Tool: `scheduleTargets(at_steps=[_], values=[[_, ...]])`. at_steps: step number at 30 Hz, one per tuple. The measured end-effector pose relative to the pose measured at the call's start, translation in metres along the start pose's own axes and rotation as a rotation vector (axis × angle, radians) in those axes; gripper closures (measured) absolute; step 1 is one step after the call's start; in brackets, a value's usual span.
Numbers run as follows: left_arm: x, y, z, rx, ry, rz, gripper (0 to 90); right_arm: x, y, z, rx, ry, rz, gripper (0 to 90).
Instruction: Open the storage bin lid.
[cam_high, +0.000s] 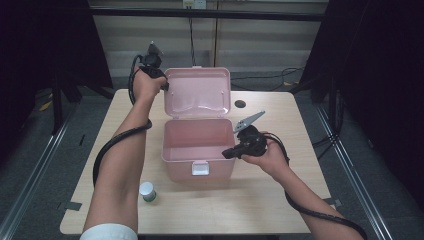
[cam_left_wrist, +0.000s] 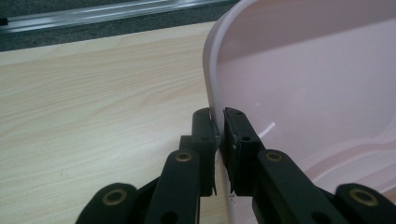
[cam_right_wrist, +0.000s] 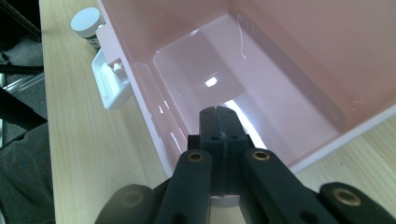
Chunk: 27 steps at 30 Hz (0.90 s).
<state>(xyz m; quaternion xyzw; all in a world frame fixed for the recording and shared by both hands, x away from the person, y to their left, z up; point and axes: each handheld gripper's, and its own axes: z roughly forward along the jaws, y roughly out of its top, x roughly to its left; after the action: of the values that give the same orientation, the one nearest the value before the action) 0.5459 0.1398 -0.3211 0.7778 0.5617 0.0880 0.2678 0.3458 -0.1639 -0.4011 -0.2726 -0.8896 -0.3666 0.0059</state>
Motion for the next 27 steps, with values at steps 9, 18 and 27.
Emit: scheduleTargets(at_steps=[9,18,27], values=[[0.003,0.0,0.009,0.009,0.004,-0.001,82.7,-0.001,0.0,0.0,0.002,0.004,0.001,90.0],[0.006,-0.002,0.019,0.027,0.018,0.007,82.4,-0.001,0.0,0.0,-0.001,0.004,0.0,90.0],[0.009,-0.006,0.028,0.038,0.021,0.002,81.8,-0.002,-0.001,-0.001,-0.007,0.008,-0.001,90.0]])
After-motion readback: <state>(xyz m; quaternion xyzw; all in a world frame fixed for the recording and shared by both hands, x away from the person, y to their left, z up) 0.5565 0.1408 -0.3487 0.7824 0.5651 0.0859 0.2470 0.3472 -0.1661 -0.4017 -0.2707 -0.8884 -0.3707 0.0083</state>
